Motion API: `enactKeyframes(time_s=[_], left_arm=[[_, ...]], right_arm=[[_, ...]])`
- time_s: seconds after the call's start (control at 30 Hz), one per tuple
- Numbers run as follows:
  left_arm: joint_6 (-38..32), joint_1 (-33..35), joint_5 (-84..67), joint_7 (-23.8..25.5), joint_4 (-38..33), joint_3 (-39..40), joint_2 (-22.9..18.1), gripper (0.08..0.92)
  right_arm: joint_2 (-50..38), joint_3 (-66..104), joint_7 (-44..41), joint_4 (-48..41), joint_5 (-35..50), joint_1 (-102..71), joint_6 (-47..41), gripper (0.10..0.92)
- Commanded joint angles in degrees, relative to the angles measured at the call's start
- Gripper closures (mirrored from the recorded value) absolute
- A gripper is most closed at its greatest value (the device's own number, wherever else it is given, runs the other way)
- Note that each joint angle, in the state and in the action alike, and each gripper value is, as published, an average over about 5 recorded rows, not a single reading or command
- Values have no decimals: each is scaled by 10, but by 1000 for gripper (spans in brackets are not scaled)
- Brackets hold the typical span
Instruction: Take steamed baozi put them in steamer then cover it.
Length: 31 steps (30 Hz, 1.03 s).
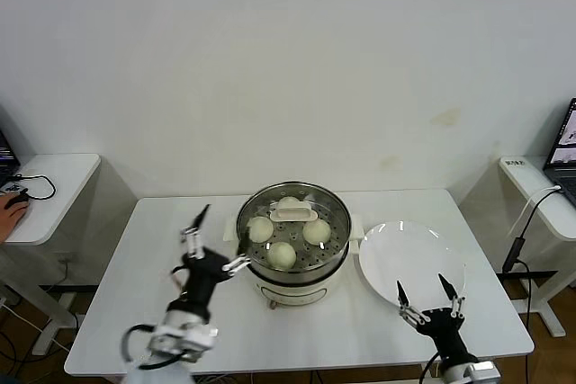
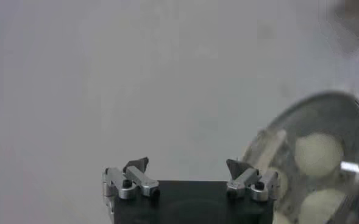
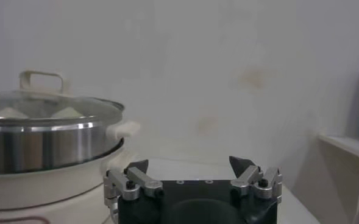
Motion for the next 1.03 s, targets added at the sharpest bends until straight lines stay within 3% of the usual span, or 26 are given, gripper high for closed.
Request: enactKeyframes(time_s=[0.03,0.2,0.6,1.03], left_arm=[[-137,185,-438,-106,16,-261,-5,177],[-154,205,-463,-95,54,-276,-6,177],[-167,218,-429,-77,52,-241,-35,177],[-118,238,-421,-81,47,-216,-42,177]], right_arm=[[-17,-21,-1,-5,-10,-16,-6,203],[-16,-28,-2,-17,-24,-25,-6,202],[-12,-44,17,7,-43,-40,-34,203],[-67,-57,40,43,26,-52,-71,203]])
